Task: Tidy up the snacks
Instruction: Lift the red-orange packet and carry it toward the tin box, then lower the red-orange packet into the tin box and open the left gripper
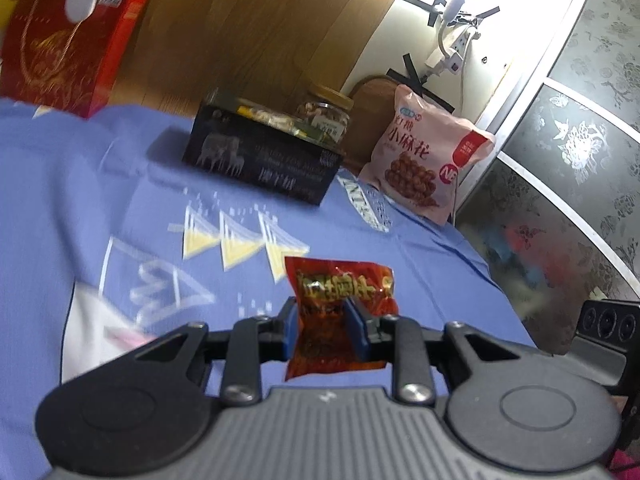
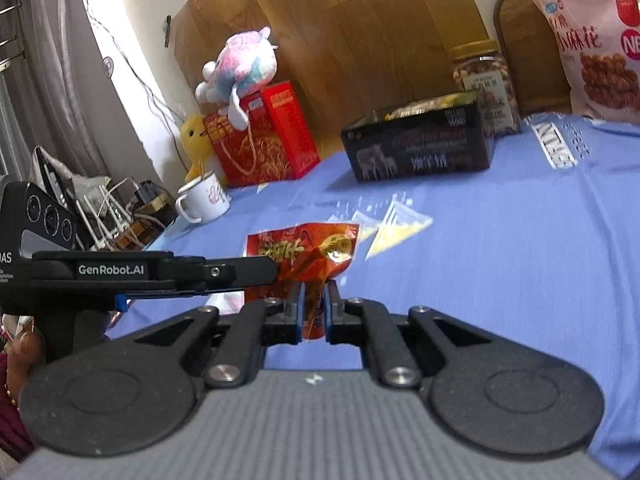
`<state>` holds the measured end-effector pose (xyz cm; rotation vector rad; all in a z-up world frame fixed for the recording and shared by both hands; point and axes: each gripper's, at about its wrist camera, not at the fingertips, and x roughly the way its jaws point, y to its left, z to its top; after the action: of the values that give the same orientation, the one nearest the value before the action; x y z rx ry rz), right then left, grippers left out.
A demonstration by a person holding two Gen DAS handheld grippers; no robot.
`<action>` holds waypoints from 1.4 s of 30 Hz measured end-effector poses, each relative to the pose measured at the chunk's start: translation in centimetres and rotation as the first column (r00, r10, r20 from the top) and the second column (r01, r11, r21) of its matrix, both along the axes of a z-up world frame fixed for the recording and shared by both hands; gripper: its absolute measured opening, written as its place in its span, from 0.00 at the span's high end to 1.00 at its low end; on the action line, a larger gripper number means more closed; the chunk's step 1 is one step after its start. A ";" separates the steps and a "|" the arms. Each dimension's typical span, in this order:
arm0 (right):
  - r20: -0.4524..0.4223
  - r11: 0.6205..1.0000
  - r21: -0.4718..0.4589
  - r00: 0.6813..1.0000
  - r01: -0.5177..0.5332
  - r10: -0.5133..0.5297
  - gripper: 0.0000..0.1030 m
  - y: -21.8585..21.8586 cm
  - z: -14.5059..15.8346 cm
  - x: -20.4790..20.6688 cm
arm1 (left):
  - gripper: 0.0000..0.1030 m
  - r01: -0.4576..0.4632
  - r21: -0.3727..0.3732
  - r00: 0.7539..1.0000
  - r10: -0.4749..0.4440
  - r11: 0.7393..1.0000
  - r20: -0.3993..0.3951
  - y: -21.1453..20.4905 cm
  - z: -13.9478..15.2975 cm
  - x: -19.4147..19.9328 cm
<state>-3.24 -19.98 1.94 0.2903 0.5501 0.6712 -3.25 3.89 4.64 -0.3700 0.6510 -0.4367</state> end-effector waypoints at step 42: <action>0.206 0.973 -0.156 0.969 0.169 -0.135 0.49 -1.5 2.7 22.2 | 0.66 -0.082 0.163 0.993 0.066 0.983 0.099 -3.0 3.3 26.3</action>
<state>19.01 -21.46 4.65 0.1011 0.3915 0.4921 23.02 0.93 7.90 -0.2125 0.5764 -0.3234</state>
